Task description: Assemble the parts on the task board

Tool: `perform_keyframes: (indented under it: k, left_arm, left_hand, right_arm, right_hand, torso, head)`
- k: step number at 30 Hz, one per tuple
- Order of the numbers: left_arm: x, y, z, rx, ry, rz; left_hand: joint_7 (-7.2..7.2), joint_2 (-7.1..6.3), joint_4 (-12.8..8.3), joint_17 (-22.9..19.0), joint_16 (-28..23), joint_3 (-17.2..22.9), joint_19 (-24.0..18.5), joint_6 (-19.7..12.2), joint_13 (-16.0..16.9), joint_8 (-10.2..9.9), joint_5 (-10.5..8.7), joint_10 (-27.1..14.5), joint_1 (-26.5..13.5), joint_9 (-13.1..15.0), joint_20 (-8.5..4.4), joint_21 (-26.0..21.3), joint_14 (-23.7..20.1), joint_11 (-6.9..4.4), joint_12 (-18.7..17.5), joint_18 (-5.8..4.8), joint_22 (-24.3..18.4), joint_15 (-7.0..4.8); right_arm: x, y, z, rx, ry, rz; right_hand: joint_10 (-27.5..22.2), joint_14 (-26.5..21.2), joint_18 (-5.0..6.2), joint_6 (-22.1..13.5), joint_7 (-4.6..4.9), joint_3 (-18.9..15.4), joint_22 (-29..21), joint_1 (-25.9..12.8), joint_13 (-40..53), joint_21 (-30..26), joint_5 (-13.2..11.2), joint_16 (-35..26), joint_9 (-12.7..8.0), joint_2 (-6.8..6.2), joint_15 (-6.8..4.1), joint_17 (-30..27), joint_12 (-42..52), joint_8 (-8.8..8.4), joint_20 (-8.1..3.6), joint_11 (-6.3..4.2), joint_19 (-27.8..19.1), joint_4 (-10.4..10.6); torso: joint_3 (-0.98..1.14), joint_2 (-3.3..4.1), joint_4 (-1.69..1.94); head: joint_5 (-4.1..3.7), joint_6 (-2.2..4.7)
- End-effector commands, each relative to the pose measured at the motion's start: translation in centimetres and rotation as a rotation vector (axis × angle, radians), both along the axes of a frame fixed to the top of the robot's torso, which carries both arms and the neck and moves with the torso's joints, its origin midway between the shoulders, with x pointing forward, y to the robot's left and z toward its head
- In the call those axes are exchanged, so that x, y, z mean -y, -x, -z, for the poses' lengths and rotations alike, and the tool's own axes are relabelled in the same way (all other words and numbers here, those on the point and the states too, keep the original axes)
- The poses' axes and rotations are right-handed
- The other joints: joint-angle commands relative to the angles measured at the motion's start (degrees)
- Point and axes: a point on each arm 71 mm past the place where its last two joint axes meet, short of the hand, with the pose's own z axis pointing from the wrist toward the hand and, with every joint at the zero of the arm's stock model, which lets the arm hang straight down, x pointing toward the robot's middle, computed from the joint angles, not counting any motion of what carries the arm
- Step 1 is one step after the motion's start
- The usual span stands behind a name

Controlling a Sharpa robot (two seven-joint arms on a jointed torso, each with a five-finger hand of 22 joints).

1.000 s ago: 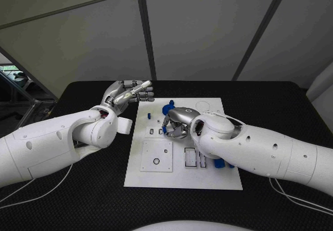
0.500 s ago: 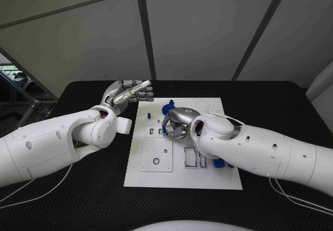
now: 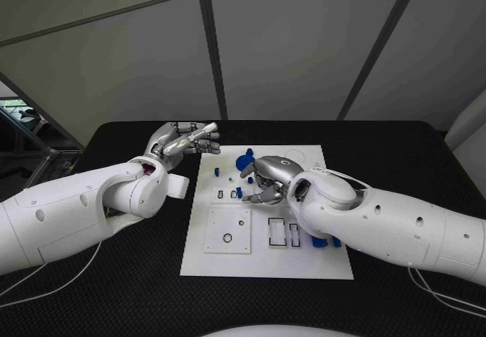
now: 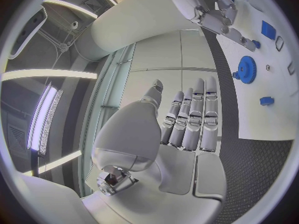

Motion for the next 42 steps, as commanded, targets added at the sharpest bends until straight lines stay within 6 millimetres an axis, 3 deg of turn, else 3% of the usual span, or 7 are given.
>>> perform_keyframes:
  k: [1,6,9,14,19,25,42]
  left_arm:
    - [-0.3,-0.1,0.3,-0.032,-0.104,0.016]
    - [-0.9,-0.2,1.1,-0.091,-0.222,0.038]
    - [-1.0,-0.3,1.5,-0.151,-0.34,0.093]
    - [-0.3,-0.7,1.4,-0.235,-0.555,0.198]
    - [0.6,-1.5,0.9,-0.31,-0.768,0.255]
    - [1.8,-2.7,0.2,-0.323,-0.955,0.265]
    - [6.6,-4.3,0.9,-0.365,-1.212,0.364]
  left_hand:
    - [-0.32,-0.06,-0.1,1.5,1.2,-0.5,2.5,1.1,0.4,0.0,-0.03,2.3,-0.6,0.1,-0.97,1.6,3.3,-0.69,0.7,-1.34,0.7,-1.01]
    - [-1.38,-0.13,0.1,7.0,7.7,-0.8,9.6,4.2,1.7,0.8,-0.07,7.7,-1.3,0.6,-3.58,7.4,13.6,-2.61,2.5,-1.35,3.7,-3.7]
    - [-3.68,0.35,5.1,14.3,16.3,-3.7,12.3,7.2,5.9,3.0,-0.19,14.1,-7.6,1.9,-5.85,13.4,16.3,-5.01,8.4,-1.66,7.4,-5.79]
    - [-4.82,1.66,13.0,52.2,55.3,-9.6,14.3,5.4,21.0,9.3,-1.11,9.6,-10.6,6.6,-7.39,34.8,15.0,-6.95,25.7,-4.12,30.8,-6.93]
    - [-6.11,2.32,16.0,66.6,69.4,-12.6,16.6,3.1,35.1,18.1,-1.64,6.2,-8.6,13.0,-7.4,46.9,18.4,-7.19,42.4,-5.55,46.6,-7.54]
    - [-7.36,2.91,16.4,73.9,75.8,-14.1,20.9,1.5,51.0,25.1,-1.57,11.8,-7.4,18.8,-8.14,54.0,21.2,-8.33,57.4,-7.2,57.5,-8.51]
    - [-7.73,3.08,16.7,75.5,77.1,-15.8,22.0,0.5,53.4,27.8,-1.58,12.6,-8.8,21.7,-8.39,55.9,21.8,-8.72,59.5,-7.7,60.8,-8.76]
  right_arm:
    - [0.5,0.6,-1.1,0.052,-0.095,-0.017]
    - [2.6,1.5,-2.5,0.049,-0.194,-0.034]
    - [4.5,1.0,-4.1,0.011,-0.243,-0.019]
    - [7.9,-0.2,-5.8,-0.05,-0.263,0.041]
    - [11.0,-1.3,-6.7,-0.058,-0.278,0.11]
    - [13.0,-1.9,-7.0,-0.054,-0.282,0.161]
    - [13.6,-2.7,-6.8,-0.064,-0.273,0.195]
  right_hand:
    - [-0.4,3.6,0.57,-0.4,-0.05,-0.3,-0.1,0.6,-0.2,-0.3,-0.3,-0.4,0.0,-0.22,0.31,5.2,-0.1,0.42,0.11,0.12,-0.5,0.4]
    - [-0.6,3.2,1.0,0.2,-0.19,0.3,-2.1,2.6,-0.6,-1.3,0.7,-1.3,0.2,1.01,0.17,3.5,-0.2,1.42,0.03,-0.05,-1.7,0.1]
    - [-1.8,2.6,1.47,0.7,-0.19,0.8,-4.4,3.5,-1.9,-2.6,1.5,-2.5,0.3,1.81,0.12,1.5,-1.3,2.18,-0.05,-0.07,-3.2,0.0]
    - [-4.6,1.6,2.16,0.5,-0.08,0.8,-7.9,3.4,-5.3,-4.8,1.7,-4.4,0.2,2.33,0.16,-1.4,-4.0,2.66,-0.04,0.03,-5.4,0.1]
    - [-4.6,1.6,2.16,0.7,-0.14,0.7,-7.9,3.3,-5.5,-4.9,1.9,-4.5,0.2,2.58,0.12,-1.4,-4.0,3.02,-0.05,-0.02,-5.4,0.1]
    - [-4.6,1.6,2.17,0.8,-0.19,0.7,-8.0,3.2,-5.7,-5.0,2.2,-4.6,0.2,2.79,0.08,-1.5,-4.1,3.27,-0.08,-0.07,-5.4,0.1]
    - [-4.7,1.6,2.25,1.0,-0.38,0.6,-8.5,3.5,-6.3,-5.4,3.8,-5.0,0.2,3.01,-0.1,-1.9,-4.3,4.09,-0.24,-0.27,-5.5,0.0]
  torso:
    - [0.03,-0.15,-0.07]
    - [0.12,-0.72,-0.18]
    - [0.17,-1.29,-0.34]
    - [0.14,-2.1,-0.41]
    - [0.31,-2.77,-0.59]
    - [0.57,-3.2,-0.59]
    - [0.53,-2.98,-0.53]
  head:
    - [-0.02,0.3]
    - [0.19,0.24]
    - [0.36,0.17]
    - [0.56,-0.1]
    - [0.85,-0.39]
    - [1.02,-0.82]
    - [1.02,-1.23]
